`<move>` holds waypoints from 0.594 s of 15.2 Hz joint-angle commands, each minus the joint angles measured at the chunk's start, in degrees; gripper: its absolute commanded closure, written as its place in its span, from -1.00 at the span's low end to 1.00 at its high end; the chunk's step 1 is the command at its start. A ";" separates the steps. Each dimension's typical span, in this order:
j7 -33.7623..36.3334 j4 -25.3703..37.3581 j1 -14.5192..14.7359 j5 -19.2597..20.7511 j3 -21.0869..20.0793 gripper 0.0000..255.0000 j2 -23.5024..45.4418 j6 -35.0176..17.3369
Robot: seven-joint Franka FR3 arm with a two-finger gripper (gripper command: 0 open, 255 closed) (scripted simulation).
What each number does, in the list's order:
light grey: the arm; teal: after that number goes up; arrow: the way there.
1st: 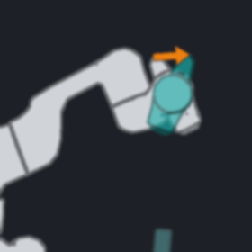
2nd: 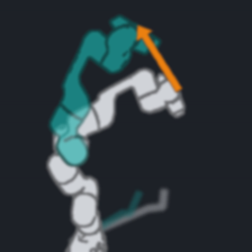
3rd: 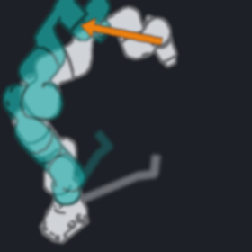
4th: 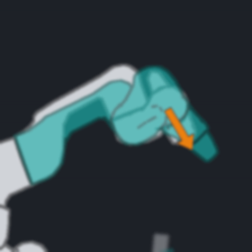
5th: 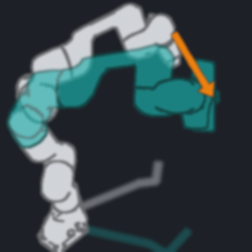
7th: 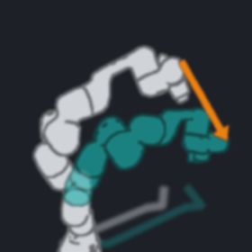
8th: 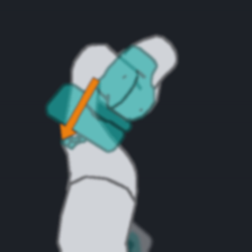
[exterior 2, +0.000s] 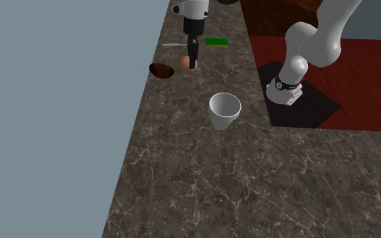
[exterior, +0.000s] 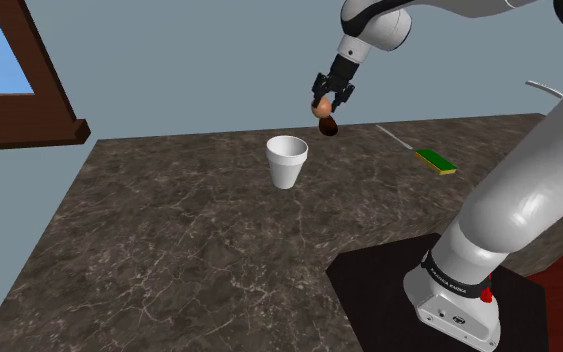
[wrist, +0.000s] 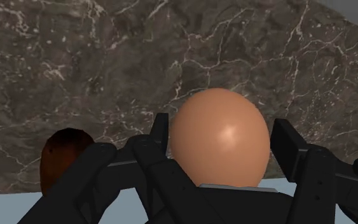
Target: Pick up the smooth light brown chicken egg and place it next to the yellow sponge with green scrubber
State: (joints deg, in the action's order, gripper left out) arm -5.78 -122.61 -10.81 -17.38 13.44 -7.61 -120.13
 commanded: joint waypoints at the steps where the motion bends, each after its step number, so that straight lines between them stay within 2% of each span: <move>1: -1.74 -2.48 -1.08 0.74 1.12 1.00 -2.65 0.61; 9: -8.96 -10.46 -6.23 4.97 6.36 1.00 -12.09 3.77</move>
State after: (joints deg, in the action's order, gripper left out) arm -13.74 -132.34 -16.35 -13.01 19.08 -18.67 -116.90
